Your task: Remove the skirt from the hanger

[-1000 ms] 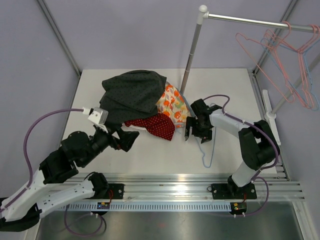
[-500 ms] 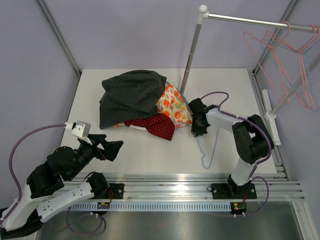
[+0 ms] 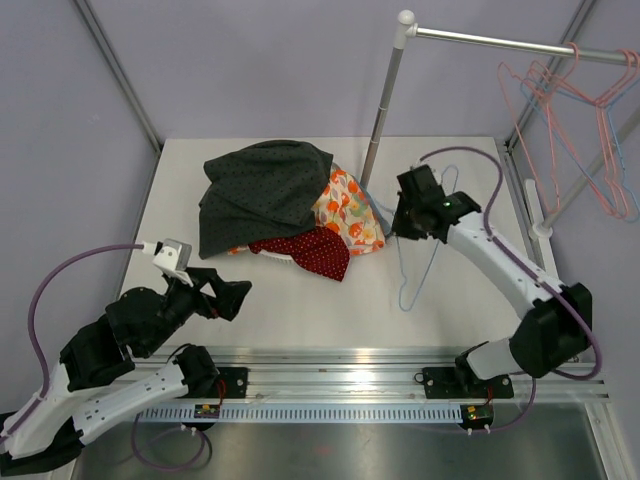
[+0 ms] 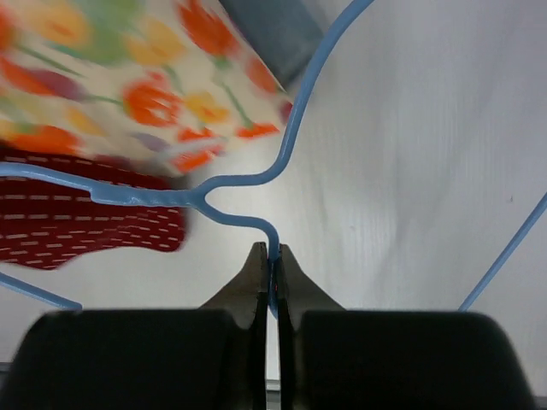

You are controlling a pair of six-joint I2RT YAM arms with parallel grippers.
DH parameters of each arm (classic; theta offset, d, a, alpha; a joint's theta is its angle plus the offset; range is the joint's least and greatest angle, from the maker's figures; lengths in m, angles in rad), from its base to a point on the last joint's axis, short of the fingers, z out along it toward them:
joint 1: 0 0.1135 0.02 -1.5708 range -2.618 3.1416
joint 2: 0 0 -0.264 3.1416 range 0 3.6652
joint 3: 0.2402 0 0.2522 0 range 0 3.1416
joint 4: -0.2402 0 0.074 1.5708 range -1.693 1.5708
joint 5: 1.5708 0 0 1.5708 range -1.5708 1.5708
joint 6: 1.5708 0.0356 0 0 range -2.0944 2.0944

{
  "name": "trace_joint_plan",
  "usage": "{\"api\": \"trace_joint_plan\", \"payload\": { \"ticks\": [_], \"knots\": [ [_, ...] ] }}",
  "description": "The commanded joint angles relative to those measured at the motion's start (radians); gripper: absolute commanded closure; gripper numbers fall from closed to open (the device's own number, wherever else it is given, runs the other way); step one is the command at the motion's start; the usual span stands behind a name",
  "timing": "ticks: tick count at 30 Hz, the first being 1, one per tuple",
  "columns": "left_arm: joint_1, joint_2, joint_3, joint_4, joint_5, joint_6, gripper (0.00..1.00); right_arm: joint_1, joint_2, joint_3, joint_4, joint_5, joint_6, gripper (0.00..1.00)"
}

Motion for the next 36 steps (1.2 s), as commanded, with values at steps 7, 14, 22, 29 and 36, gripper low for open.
{"api": "trace_joint_plan", "payload": {
  "ticks": [7, 14, 22, 29, 36],
  "knots": [
    [0.001, 0.021, -0.005, 0.032, -0.001, 0.013, 0.01, -0.150, -0.117, 0.331, 0.188, -0.173, 0.042, 1.00],
    [0.001, -0.003, -0.008, 0.033, -0.006, 0.012, 0.01, -0.270, 0.036, 0.270, 0.568, -0.457, 0.284, 1.00],
    [0.001, 0.003, -0.010, 0.027, -0.009, 0.010, 0.01, -0.343, 0.092, 0.196, 1.082, -0.485, 0.538, 1.00],
    [0.001, -0.006, -0.010, 0.029, -0.010, 0.010, 0.01, -0.363, 0.131, 0.276, 1.090, -0.352, 0.613, 1.00],
    [0.001, -0.003, -0.011, 0.029, -0.007, 0.010, 0.01, -0.389, 0.187, 0.395, 1.097, -0.269, 0.644, 1.00]
  ]
}}
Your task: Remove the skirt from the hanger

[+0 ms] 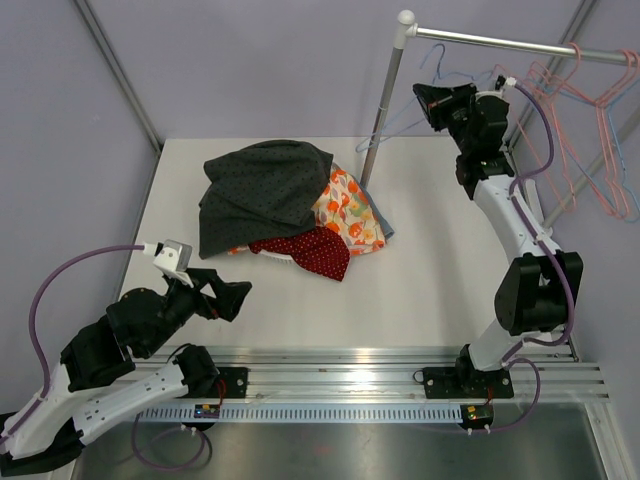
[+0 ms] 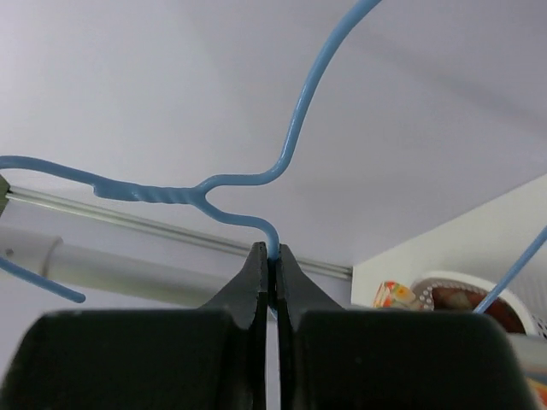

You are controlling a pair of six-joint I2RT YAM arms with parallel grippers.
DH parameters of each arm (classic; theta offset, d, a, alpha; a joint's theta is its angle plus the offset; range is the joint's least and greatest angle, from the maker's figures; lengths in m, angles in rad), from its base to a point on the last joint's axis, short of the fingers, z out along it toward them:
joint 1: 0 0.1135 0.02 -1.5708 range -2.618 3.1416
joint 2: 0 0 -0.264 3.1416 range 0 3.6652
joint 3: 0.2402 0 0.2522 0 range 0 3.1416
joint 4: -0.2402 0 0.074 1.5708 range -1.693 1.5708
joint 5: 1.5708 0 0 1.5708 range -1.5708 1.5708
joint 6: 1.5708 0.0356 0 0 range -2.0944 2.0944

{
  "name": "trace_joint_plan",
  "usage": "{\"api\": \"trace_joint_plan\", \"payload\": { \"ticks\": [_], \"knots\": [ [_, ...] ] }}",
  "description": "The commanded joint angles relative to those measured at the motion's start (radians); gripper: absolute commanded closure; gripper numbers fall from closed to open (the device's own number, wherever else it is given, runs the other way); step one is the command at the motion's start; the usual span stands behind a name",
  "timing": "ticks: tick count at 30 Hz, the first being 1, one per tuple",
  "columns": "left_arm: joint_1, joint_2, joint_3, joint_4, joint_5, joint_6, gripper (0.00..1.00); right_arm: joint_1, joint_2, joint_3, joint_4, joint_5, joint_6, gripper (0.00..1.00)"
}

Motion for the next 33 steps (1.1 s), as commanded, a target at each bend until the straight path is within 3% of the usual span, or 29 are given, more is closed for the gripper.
{"api": "trace_joint_plan", "payload": {
  "ticks": [1, 10, 22, 29, 33],
  "knots": [
    [0.001, -0.003, -0.001, 0.030, -0.007, 0.010, 0.01, -0.021, 0.056, 0.134, 0.055, 0.078, 0.034, 1.00],
    [0.003, -0.003, -0.002, 0.030, -0.007, 0.010, 0.01, -0.067, 0.153, 0.310, 0.070, 0.057, 0.102, 1.00],
    [0.013, 0.006, -0.002, 0.033, 0.002, 0.013, 0.01, -0.069, 0.156, 0.315, 0.244, -0.061, 0.255, 1.00],
    [0.026, 0.011, -0.004, 0.036, 0.010, 0.016, 0.01, -0.069, 0.156, 0.392, 0.274, -0.175, 0.243, 1.00],
    [0.033, 0.014, -0.004, 0.037, 0.016, 0.019, 0.01, -0.071, 0.135, 0.352, 0.291, -0.218, 0.260, 1.00]
  ]
}}
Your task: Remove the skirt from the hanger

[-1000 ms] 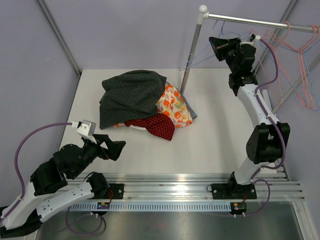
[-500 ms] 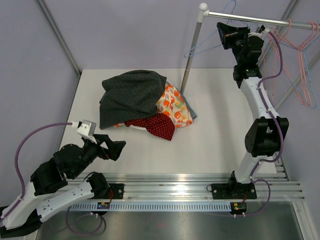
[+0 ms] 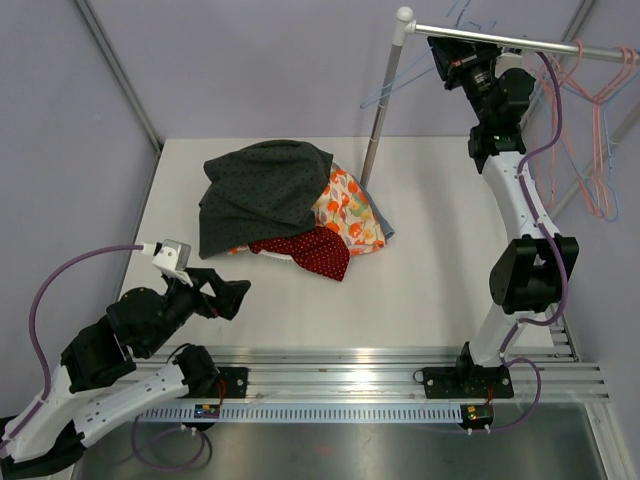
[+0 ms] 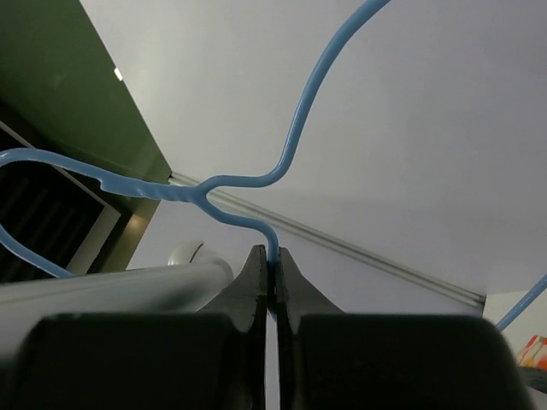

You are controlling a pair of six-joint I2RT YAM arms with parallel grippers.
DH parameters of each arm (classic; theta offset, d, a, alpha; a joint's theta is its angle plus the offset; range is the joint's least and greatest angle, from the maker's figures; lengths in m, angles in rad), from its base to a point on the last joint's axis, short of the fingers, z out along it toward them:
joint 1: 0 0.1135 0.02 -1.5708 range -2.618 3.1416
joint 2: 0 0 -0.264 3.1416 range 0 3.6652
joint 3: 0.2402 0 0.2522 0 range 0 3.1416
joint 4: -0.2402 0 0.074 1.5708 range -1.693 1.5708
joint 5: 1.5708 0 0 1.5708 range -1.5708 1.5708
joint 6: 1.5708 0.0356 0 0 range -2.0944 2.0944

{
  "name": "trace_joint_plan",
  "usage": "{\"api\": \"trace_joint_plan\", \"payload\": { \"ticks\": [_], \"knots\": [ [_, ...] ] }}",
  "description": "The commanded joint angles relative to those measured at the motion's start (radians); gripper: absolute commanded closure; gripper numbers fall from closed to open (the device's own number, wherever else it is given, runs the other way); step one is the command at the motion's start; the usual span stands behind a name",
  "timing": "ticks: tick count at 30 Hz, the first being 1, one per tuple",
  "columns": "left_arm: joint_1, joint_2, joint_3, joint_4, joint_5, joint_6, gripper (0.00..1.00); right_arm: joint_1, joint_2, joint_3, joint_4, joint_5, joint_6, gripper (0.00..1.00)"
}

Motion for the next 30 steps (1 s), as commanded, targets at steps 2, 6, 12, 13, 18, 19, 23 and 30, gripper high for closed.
{"api": "trace_joint_plan", "payload": {
  "ticks": [2, 6, 12, 13, 18, 19, 23, 30],
  "knots": [
    [0.012, 0.014, -0.001, 0.038, 0.014, 0.019, 0.01, 0.000, -0.060, -0.002, 0.114, -0.091, -0.013, 1.00],
    [0.016, 0.017, -0.002, 0.038, 0.017, 0.020, 0.01, -0.002, -0.098, -0.117, 0.128, -0.107, -0.021, 1.00],
    [0.022, 0.024, -0.002, 0.040, 0.020, 0.022, 0.01, 0.000, -0.150, -0.249, 0.117, -0.130, -0.044, 1.00],
    [0.024, 0.023, -0.002, 0.040, 0.021, 0.022, 0.01, 0.000, -0.165, -0.263, 0.115, -0.133, -0.061, 0.93],
    [0.025, 0.026, -0.002, 0.045, 0.028, 0.025, 0.01, 0.000, -0.219, -0.313, 0.001, -0.124, -0.145, 0.01],
    [0.025, 0.028, -0.002, 0.045, 0.028, 0.025, 0.01, 0.000, -0.237, -0.316, -0.024, -0.114, -0.179, 0.00],
    [0.025, 0.026, -0.001, 0.045, 0.028, 0.025, 0.01, -0.002, -0.296, -0.353, -0.142, -0.081, -0.245, 0.01],
    [0.027, 0.028, -0.002, 0.045, 0.029, 0.025, 0.01, 0.002, -0.484, -0.433, -0.452, 0.161, -0.476, 0.01]
  ]
}}
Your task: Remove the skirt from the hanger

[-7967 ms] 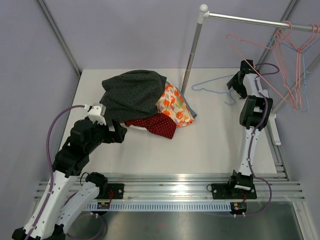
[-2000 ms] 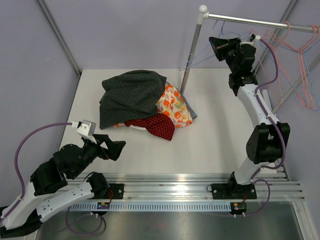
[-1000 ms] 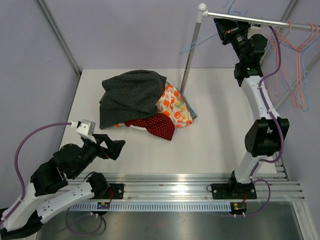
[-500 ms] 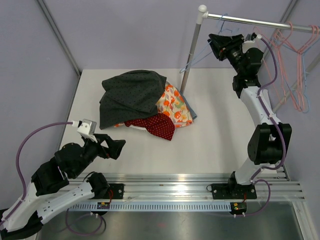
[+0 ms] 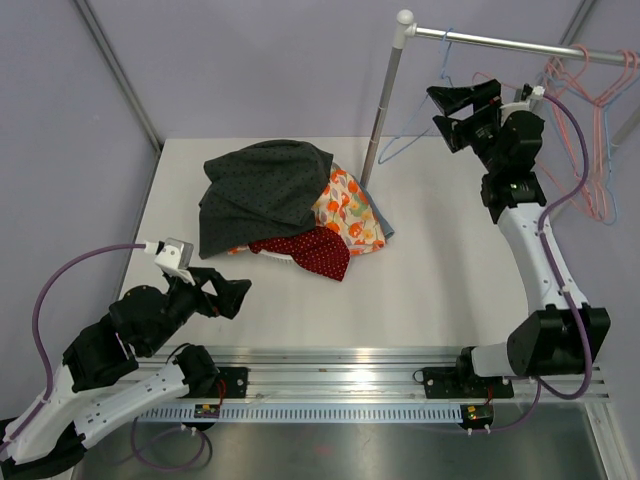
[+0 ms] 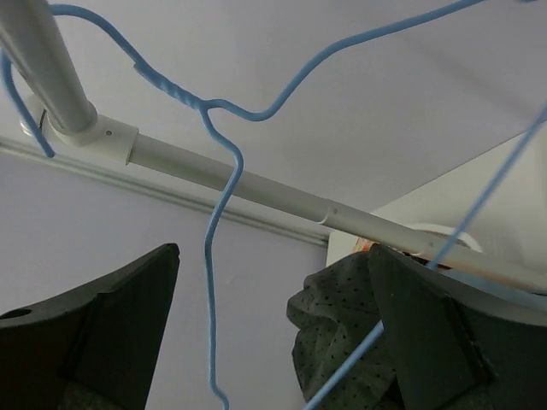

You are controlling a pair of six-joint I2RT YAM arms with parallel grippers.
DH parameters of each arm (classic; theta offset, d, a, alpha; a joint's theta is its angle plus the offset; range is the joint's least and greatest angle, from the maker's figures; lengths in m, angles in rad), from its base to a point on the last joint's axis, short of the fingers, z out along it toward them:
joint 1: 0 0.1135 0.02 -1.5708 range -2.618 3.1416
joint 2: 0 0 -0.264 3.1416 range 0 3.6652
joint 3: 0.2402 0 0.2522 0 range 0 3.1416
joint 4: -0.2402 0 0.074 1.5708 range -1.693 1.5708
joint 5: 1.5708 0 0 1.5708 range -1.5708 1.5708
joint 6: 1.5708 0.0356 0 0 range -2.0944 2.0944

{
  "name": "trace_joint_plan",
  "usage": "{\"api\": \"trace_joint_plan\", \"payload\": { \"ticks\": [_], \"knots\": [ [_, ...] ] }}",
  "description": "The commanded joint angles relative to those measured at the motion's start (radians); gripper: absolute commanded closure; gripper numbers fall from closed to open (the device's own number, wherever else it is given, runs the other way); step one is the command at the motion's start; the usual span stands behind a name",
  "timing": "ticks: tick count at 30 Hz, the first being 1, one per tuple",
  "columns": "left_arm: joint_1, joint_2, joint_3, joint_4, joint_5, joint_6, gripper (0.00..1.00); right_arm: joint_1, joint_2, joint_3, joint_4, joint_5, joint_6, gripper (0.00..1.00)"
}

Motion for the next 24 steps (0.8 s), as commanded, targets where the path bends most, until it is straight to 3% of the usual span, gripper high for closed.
{"api": "trace_joint_plan", "payload": {
  "ticks": [1, 5, 8, 13, 16, 24],
  "knots": [
    [0.005, 0.018, -0.002, 0.043, 0.016, 0.014, 0.01, 0.002, -0.117, -0.009, -0.209, 0.208, -0.179, 0.01],
    [0.005, 0.028, -0.002, 0.043, 0.019, 0.014, 0.01, 0.000, -0.186, 0.017, -0.470, 0.357, -0.265, 0.01],
    [0.005, 0.029, -0.002, 0.040, 0.016, 0.014, 0.01, 0.002, -0.284, -0.016, -0.551, 0.362, -0.325, 0.01],
    [0.005, 0.035, 0.000, 0.039, 0.010, 0.012, 0.01, 0.006, -0.574, -0.096, -0.474, 0.082, -0.458, 0.01],
    [0.005, 0.040, 0.000, 0.037, 0.008, 0.011, 0.01, 0.008, -0.774, -0.165, -0.368, -0.003, -0.524, 0.01],
    [0.005, 0.075, 0.004, 0.030, -0.002, 0.006, 0.01, 0.008, -1.143, -0.254, -0.515, 0.107, -0.589, 0.01]
  ]
}}
